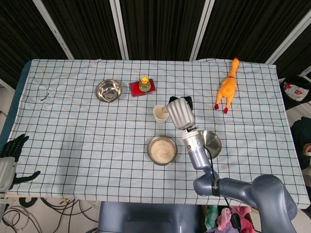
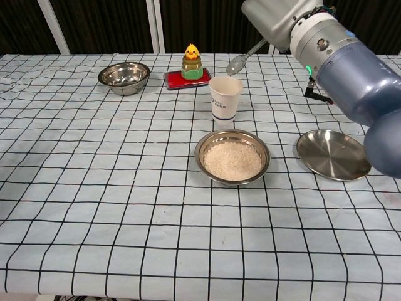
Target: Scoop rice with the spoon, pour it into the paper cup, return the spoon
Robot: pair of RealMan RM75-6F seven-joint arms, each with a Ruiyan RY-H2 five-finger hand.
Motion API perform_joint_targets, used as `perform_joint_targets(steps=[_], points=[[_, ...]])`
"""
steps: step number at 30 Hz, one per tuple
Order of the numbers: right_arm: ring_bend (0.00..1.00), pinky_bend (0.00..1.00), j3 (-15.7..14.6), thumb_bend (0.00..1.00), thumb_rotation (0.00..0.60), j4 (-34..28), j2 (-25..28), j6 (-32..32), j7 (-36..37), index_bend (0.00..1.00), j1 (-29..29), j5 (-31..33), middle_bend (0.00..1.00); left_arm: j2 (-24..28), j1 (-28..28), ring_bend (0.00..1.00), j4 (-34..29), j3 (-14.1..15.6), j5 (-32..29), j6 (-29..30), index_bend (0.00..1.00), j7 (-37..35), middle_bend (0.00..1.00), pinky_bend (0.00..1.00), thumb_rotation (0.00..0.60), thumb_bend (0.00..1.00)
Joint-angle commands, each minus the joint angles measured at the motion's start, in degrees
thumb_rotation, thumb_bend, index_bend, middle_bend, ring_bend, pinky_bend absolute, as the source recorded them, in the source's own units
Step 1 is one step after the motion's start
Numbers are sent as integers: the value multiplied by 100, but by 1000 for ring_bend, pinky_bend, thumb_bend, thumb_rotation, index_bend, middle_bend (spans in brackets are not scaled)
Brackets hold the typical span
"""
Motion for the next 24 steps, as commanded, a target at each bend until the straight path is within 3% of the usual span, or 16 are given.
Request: perform_joint_targets(steps=[1,6,11,18,24], points=[[1000,1000,222,514,600,-790,418,362,2,691,-344,237,1000,-12,8,0,13,-1,16,25,0,10,0,0,600,11],[1000,1000,264,515,600,-2008,962,700,183,692,-959,715,1000,-37,25,0,33,12,56,72,0,54,0,0,600,11],[1000,1000,-190,515,600,-2678,1440,851,555,691,-1610,847,1000,-59,51,0,43,54,135,123,0,100,0,0,600,11],[1000,1000,-764,515,600,-2584,1548,804,1193,691,-2281,978,1000,-74,79,0,69,90,209,179,0,115,0,0,600,11],[1000,1000,-976,515,600,-2126,1340,686,1554,691,-2596,1020,1000,-82,89,0,86,92,220,198,0,116,0,0,600,11]])
